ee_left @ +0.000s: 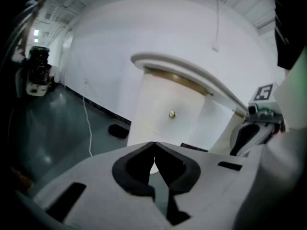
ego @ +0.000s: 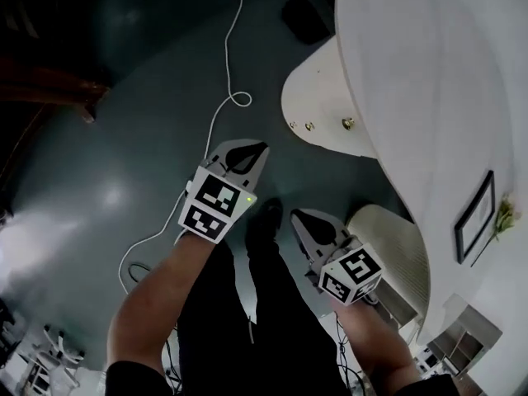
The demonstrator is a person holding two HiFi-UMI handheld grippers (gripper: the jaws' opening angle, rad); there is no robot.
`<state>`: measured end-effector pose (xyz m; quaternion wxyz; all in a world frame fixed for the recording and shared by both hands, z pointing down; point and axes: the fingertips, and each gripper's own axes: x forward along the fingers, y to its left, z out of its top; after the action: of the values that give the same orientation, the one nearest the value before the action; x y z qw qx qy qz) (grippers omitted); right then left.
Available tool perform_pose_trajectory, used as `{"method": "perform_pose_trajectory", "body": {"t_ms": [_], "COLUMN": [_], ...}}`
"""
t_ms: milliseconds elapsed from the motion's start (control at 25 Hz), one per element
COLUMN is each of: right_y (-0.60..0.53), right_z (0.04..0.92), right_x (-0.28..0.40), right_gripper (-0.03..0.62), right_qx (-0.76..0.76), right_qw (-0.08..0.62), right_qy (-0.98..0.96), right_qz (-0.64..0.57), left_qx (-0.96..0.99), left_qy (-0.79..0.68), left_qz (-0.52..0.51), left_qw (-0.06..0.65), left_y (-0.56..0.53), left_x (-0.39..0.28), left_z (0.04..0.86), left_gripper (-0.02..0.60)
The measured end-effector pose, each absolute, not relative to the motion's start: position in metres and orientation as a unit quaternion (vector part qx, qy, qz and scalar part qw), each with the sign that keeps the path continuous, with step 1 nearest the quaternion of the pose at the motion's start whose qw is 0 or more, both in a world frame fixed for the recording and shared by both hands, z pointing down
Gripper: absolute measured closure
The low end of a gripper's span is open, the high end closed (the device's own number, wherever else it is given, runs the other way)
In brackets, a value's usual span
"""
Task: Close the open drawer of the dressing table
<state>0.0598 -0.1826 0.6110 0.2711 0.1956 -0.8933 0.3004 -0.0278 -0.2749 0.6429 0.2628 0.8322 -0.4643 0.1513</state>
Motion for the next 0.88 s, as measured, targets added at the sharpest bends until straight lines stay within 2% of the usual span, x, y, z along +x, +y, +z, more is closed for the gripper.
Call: {"method": "perform_pose_trajectory", "body": {"t_ms": [160, 320, 440, 600, 880], "right_y": [-0.139, -0.093, -0.072, -0.062, -0.081], "right_z": [0.554, 0.481, 0.437, 0.383, 0.305], "right_x": [0.02, -0.02, -0.034, -0.046, -0.043], "right_gripper": [0.589, 0.589, 0.589, 0.589, 0.589], "right_qx": [0.177, 0.116, 0.105, 0.131, 0.181], "right_qw": [0.29, 0.303, 0.313, 0.303, 0.244], "right_qy": [-0.896, -0.915, -0.918, -0.924, -0.948], "right_qz": [0.284, 0.241, 0.219, 0.194, 0.099], "left_qx": [0.799, 0.796, 0.778, 0.77, 0.794], "left_qy": [-0.531, -0.551, -0.565, -0.572, -0.562], "left_qz": [0.09, 0.096, 0.092, 0.085, 0.084], "left_qw": [0.266, 0.231, 0.259, 0.269, 0.216], "left_y": [-0.244, -0.194, -0.15, -0.099, -0.086], "left_x": [-0.092, -0.134, -0.163, -0.184, -0.18], "left_z": [0.558, 0.487, 0.452, 0.408, 0.327], "left_gripper": [0.577, 0.577, 0.577, 0.577, 0.577]}}
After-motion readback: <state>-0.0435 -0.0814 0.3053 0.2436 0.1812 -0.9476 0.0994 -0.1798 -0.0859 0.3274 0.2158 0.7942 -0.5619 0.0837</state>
